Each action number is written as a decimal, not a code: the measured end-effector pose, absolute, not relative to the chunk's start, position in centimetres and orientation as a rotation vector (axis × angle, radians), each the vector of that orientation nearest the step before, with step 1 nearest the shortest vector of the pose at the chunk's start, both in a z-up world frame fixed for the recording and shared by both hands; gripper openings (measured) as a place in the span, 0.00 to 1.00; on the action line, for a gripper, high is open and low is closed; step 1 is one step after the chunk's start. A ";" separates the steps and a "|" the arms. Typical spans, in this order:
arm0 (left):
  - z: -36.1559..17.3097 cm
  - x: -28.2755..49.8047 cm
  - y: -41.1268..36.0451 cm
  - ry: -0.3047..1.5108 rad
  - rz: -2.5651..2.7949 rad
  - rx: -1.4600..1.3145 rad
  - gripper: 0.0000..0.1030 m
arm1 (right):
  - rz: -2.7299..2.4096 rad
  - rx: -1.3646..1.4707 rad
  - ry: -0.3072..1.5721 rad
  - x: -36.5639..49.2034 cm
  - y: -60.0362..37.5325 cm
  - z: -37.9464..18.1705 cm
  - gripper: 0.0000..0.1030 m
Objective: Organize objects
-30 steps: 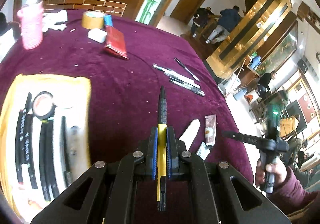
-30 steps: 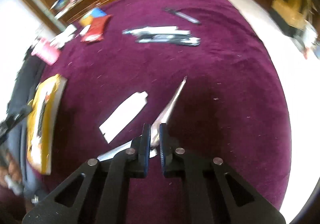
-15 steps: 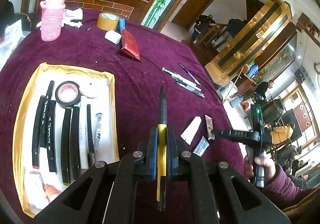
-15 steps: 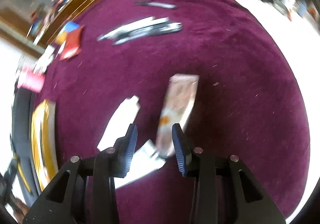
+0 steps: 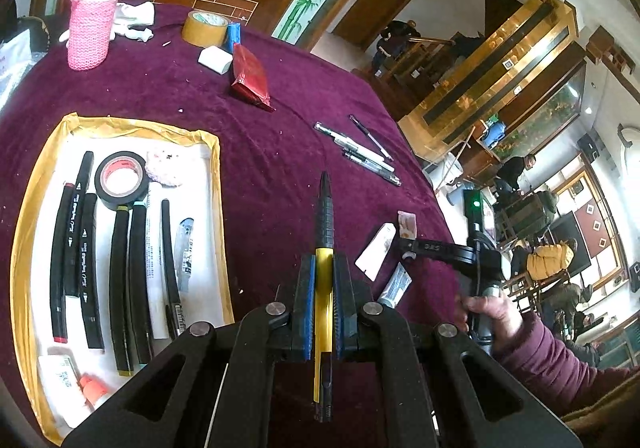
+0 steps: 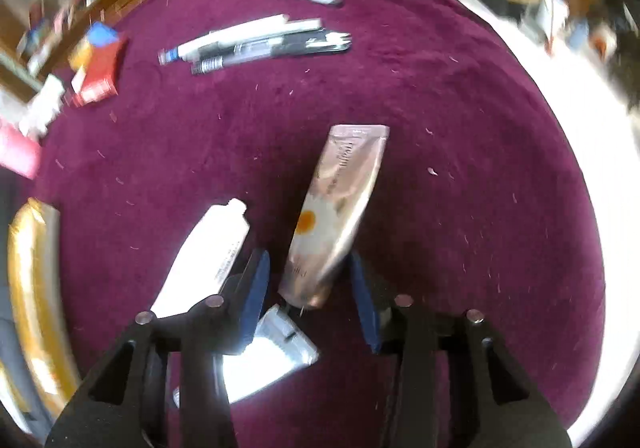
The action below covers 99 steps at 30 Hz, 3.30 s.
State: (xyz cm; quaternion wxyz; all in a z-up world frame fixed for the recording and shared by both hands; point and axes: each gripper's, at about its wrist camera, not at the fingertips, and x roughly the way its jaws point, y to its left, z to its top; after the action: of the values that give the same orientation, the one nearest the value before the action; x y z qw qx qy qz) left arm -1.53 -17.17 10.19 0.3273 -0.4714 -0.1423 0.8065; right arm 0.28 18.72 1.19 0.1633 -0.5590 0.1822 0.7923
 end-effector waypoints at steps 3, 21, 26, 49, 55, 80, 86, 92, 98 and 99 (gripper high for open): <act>10.3 -1.5 -17.7 -0.371 2.122 -1.229 0.05 | 2.269 -1.602 0.525 0.6 19.0 1.6 0.25; 8.8 -0.5 -24.7 -0.468 2.158 -1.344 0.05 | 2.479 -1.659 1.416 5.1 12.7 6.0 0.24; 7.3 0.4 -26.0 -0.494 2.148 -1.403 0.05 | 2.581 -1.882 1.349 3.1 3.9 7.0 0.25; 1.1 -1.0 -26.5 -0.521 2.120 -1.581 0.05 | 2.624 -2.186 0.595 2.2 -11.9 5.0 0.25; 2.9 -1.0 -27.0 -0.474 2.205 -1.543 0.38 | 2.608 -2.213 0.510 2.5 -12.5 4.5 0.25; 8.8 0.5 -28.3 -0.161 2.581 -1.401 0.47 | 2.657 -2.178 0.007 3.4 -16.3 4.8 0.33; 9.6 1.6 -27.1 -0.128 2.658 -1.404 0.47 | 2.735 -2.170 0.008 4.1 -14.9 5.6 0.33; 10.8 3.6 -25.1 -0.111 2.744 -1.417 0.47 | 2.790 -2.178 0.013 4.9 -12.4 6.5 0.33; 12.0 5.3 -22.8 -0.040 2.876 -1.412 0.52 | 2.842 -2.180 0.014 6.0 -10.4 7.7 0.35; 12.1 5.6 -22.5 -0.037 2.892 -1.408 0.53 | 2.850 -2.181 0.011 6.1 -10.0 7.8 0.35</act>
State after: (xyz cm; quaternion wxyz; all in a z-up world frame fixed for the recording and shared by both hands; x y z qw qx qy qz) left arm 5.57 -22.50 12.13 -0.0379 -0.4374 -0.0115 0.8984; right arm 6.15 -10.02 7.79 -0.2215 -0.5926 0.0030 0.7744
